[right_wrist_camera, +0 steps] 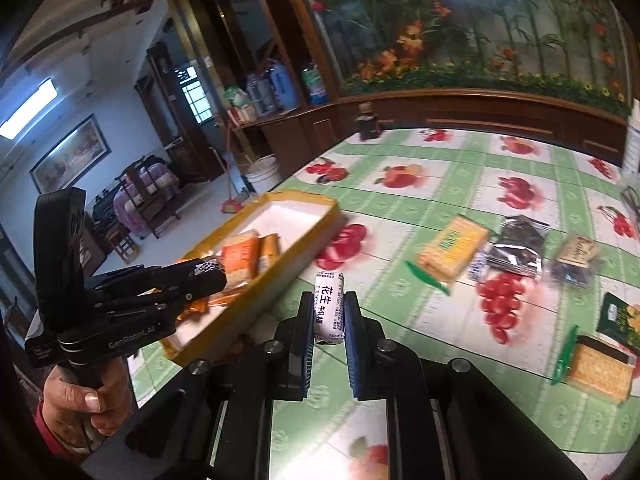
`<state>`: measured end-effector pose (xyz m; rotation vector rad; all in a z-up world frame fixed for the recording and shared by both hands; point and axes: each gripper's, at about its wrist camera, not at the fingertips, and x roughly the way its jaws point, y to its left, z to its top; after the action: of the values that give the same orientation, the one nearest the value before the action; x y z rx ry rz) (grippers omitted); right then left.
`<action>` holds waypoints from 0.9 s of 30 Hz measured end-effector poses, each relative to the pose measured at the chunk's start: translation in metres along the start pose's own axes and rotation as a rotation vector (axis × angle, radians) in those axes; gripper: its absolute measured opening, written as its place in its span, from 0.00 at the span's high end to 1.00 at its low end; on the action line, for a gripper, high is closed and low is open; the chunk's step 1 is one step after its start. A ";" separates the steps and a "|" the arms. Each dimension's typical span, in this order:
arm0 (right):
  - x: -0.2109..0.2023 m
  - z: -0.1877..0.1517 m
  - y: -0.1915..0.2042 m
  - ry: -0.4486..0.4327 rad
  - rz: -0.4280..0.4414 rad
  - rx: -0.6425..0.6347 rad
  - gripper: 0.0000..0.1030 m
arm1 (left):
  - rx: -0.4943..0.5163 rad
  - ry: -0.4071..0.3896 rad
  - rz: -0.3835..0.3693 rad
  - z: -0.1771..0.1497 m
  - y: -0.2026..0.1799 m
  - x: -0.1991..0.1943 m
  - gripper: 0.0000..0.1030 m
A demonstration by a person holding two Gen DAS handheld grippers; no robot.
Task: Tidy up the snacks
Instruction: 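Carry both candies into the white tray and open both tools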
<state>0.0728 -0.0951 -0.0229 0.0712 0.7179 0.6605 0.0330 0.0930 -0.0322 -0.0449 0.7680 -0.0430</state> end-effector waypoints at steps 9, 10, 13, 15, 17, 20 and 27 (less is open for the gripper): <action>0.024 0.009 0.051 0.021 0.062 -0.068 0.87 | -0.057 -0.021 0.063 -0.009 0.036 -0.011 0.68; 0.028 0.011 0.056 0.024 0.068 -0.074 0.87 | -0.063 -0.020 0.070 -0.010 0.041 -0.012 0.68; 0.038 0.013 0.068 0.038 0.094 -0.084 0.87 | -0.084 -0.015 0.089 -0.013 0.055 -0.011 0.67; 0.046 0.015 0.076 0.047 0.103 -0.095 0.87 | -0.101 -0.009 0.098 -0.016 0.065 -0.009 0.67; 0.054 0.014 0.085 0.056 0.117 -0.103 0.87 | -0.114 -0.004 0.106 -0.018 0.072 -0.007 0.67; 0.068 0.013 0.095 0.080 0.139 -0.112 0.87 | -0.131 0.006 0.114 -0.021 0.081 -0.005 0.67; 0.097 0.008 0.109 0.125 0.168 -0.119 0.87 | -0.143 0.033 0.117 -0.030 0.091 0.004 0.67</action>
<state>0.0738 0.0492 -0.0429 -0.0200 0.7973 0.8734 0.0170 0.1832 -0.0612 -0.1359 0.8043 0.1225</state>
